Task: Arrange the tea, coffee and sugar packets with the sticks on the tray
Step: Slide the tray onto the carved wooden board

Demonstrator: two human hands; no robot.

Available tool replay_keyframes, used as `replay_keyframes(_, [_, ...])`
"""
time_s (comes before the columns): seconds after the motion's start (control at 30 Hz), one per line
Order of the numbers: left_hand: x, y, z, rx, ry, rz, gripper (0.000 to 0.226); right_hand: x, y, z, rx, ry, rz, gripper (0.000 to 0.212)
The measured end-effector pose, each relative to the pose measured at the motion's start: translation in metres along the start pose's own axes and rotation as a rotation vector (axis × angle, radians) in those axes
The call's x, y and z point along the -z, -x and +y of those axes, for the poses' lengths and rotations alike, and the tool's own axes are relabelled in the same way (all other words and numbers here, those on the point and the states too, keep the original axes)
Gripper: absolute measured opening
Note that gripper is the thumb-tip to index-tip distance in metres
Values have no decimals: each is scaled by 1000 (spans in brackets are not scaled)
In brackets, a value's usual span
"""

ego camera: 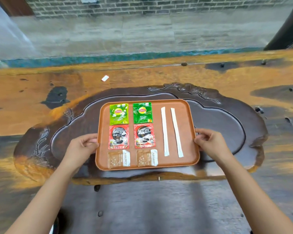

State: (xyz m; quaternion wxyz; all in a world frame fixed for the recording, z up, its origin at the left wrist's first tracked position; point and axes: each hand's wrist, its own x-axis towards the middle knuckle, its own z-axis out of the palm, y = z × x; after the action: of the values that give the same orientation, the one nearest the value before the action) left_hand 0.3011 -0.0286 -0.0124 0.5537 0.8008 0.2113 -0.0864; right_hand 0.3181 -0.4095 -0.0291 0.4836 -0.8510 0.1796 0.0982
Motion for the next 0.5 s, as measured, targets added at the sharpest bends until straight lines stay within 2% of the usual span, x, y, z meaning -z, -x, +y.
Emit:
replay_keyframes(0.3, [-7, -41, -10, 40, -78, 6, 31, -23, -39, 7, 30, 72, -20, 57])
replay_keyframes(0.5, [-13, -42, -7, 29, -110, 35, 30, -24, -44, 5, 31, 81, 10, 61])
